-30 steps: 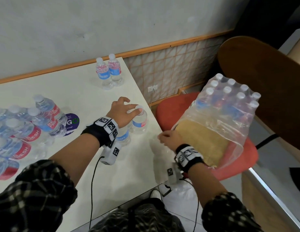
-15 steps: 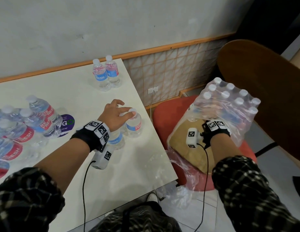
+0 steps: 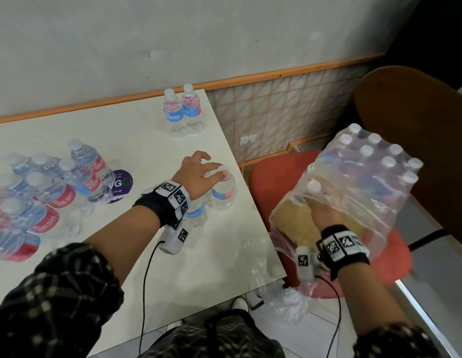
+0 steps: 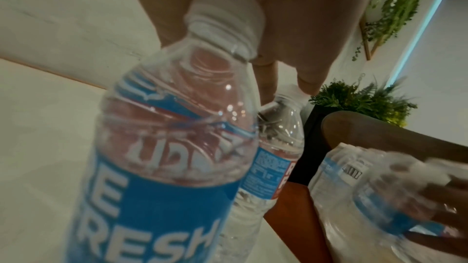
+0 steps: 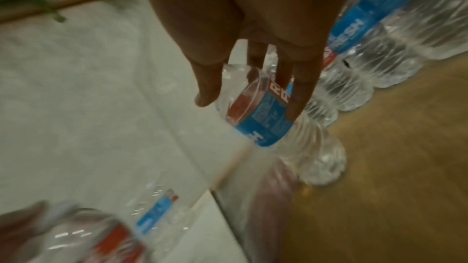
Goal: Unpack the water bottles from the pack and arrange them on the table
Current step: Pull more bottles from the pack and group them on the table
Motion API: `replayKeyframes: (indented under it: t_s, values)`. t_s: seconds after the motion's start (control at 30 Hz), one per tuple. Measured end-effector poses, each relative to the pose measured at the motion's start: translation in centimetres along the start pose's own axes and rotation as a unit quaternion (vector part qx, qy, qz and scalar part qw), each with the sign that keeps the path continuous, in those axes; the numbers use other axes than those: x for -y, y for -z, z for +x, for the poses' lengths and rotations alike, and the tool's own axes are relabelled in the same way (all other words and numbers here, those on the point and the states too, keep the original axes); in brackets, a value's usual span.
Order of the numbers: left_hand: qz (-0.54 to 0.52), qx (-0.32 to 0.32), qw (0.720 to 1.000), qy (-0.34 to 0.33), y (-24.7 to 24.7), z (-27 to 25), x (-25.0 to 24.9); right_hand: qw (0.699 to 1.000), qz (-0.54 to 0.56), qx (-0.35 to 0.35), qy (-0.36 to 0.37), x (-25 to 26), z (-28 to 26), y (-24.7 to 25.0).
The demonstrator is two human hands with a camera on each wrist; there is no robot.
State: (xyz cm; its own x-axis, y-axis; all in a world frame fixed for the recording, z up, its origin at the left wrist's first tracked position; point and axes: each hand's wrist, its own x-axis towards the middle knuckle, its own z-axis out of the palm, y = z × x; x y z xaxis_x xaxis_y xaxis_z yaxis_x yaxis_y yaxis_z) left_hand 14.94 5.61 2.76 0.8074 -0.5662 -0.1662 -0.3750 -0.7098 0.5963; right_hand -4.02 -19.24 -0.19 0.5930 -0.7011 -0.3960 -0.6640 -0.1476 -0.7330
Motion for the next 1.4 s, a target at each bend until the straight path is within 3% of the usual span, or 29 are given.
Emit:
replayKeyframes:
  t_s: [0.07, 0.13, 0.27, 0.43, 0.57, 0.63, 0.73, 0.8, 0.97, 1.1, 1.23, 1.4]
  values:
    - [0.036, 0.001, 0.999, -0.008, 0.0, -0.2, -0.1, 0.988, 0.139, -0.012, 0.062, 1.1, -2.5, -1.3]
    - [0.042, 0.001, 0.999, -0.015, 0.2, -0.4, -0.2, 0.974, 0.179, 0.001, 0.137, 1.5, -5.2, -2.2]
    - [-0.007, 0.002, 1.000, -0.013, 0.5, -0.6, -0.2, 0.971, 0.124, 0.026, 0.201, 1.6, -7.8, -4.5]
    - [-0.033, -0.010, 0.999, -0.024, 0.5, -0.6, 1.0, 0.967, 0.102, 0.127, 0.198, 3.3, -9.2, -9.0]
    - [-0.066, -0.037, 0.997, -0.017, 0.5, -0.9, 2.0, 0.965, 0.057, 0.132, 0.219, 4.4, -9.3, -12.9]
    - [-0.078, -0.032, 0.996, -0.012, 0.5, -1.0, 2.1, 0.963, 0.077, 0.166, 0.198, 4.9, -9.5, -12.7]
    - [-0.092, -0.015, 0.996, -0.005, 0.6, -1.2, 2.3, 0.943, 0.239, 0.227, 0.039, 5.3, -9.5, -11.2]
    - [-0.092, -0.015, 0.996, -0.008, 0.7, -1.3, 2.5, 0.924, 0.312, 0.219, -0.039, 5.2, -8.0, -10.8]
    - [-0.048, -0.021, 0.998, -0.015, 0.8, -1.7, 2.5, 0.886, 0.349, 0.263, -0.158, 6.3, -4.5, -14.5]
    - [-0.032, -0.049, 0.998, 0.009, 1.5, -2.1, 3.4, 0.866, 0.370, 0.299, -0.156, 5.9, -2.1, -19.4]
    - [-0.055, -0.067, 0.996, 0.022, 2.5, -2.8, 4.7, 0.881, 0.342, 0.299, -0.133, 7.9, -2.7, -21.1]
    - [-0.054, -0.091, 0.994, 0.039, 3.7, -3.9, 7.1, 0.878, 0.327, 0.328, -0.122, 8.0, -1.5, -24.6]
